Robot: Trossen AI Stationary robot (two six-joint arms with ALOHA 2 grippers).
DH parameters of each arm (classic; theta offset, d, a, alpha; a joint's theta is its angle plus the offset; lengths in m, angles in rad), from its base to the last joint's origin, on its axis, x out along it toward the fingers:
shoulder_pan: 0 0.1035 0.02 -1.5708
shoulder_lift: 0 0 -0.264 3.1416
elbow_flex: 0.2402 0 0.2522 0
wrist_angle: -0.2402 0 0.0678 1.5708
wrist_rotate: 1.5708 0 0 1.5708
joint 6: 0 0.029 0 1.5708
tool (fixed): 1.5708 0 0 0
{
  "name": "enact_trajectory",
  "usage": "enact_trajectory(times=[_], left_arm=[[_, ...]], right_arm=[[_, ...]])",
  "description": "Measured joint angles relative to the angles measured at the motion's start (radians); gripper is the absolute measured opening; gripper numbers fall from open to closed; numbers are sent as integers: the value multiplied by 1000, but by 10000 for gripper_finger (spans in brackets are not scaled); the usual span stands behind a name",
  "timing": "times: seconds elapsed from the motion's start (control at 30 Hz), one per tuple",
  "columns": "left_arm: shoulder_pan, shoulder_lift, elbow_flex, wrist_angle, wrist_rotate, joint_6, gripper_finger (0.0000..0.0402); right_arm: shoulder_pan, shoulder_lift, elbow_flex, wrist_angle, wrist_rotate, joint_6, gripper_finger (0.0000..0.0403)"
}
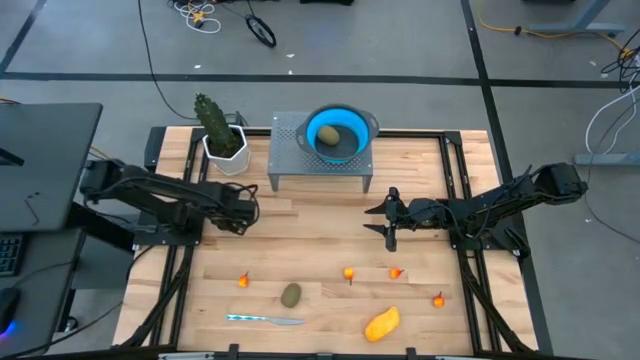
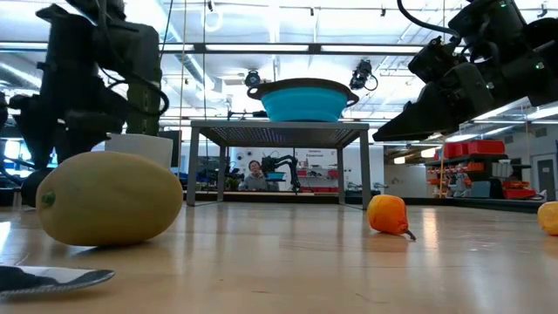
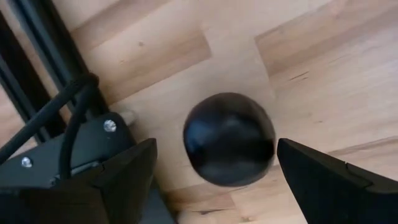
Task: Pick & Place Fruit
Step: Put the purple plum in the blue strainer bowl on the shelf
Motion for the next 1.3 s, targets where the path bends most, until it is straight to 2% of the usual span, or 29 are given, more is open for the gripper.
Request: enact_trajectory(times=[0.2, 0.53, 0.77, 0.93, 1.07, 1.3], left_arm=[[16, 90, -1, 78, 47, 59, 343], [20, 161, -30, 197, 69, 101, 338], [19, 157, -31, 213, 67, 113, 307], [19, 157, -30, 216, 74, 110, 268], [19, 157, 12, 202, 62, 144, 233], [2, 157, 180, 204, -52, 189, 235]], right_arm=[[0, 0, -1, -8, 0, 0, 198], [0, 0, -1, -23, 0, 0, 198], [0, 0, -1, -24, 0, 0, 198], [0, 0, -1, -24, 0, 0, 198], [0, 0, -1, -24, 0, 0, 198], [0, 0, -1, -23, 0, 0, 198]])
